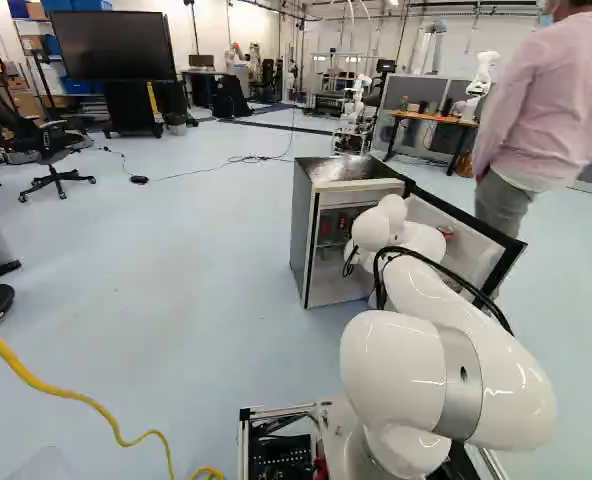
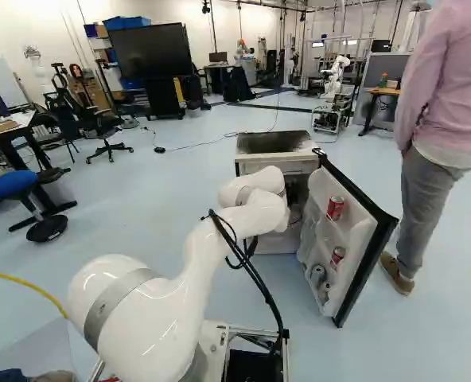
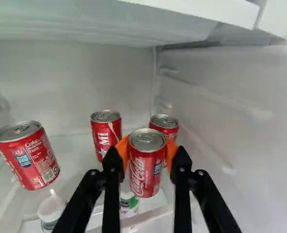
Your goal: Grab a drink from the fridge
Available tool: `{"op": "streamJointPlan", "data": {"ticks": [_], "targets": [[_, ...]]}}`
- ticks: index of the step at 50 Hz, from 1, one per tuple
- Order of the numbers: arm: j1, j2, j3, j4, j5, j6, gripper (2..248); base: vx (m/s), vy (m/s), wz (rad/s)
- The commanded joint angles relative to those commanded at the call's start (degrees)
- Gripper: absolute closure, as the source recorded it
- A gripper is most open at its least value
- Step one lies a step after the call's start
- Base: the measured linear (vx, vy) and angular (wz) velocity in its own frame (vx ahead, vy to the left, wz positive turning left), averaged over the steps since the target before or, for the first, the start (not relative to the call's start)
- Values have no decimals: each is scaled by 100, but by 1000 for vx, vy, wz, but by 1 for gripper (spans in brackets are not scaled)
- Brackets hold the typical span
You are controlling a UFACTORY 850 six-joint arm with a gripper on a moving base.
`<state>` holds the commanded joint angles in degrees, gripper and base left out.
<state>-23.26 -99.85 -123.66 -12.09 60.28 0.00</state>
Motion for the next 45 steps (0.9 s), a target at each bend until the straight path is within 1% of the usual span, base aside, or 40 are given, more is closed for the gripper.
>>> {"op": "streamJointPlan", "data": {"ticks": [9,30,45], "targets": [[0,53,54,0,0,0,156,0,0,0],[2,482,478,0,0,0,156,0,0,0],[-1,613,650,0,0,0,156,0,0,0]]}}
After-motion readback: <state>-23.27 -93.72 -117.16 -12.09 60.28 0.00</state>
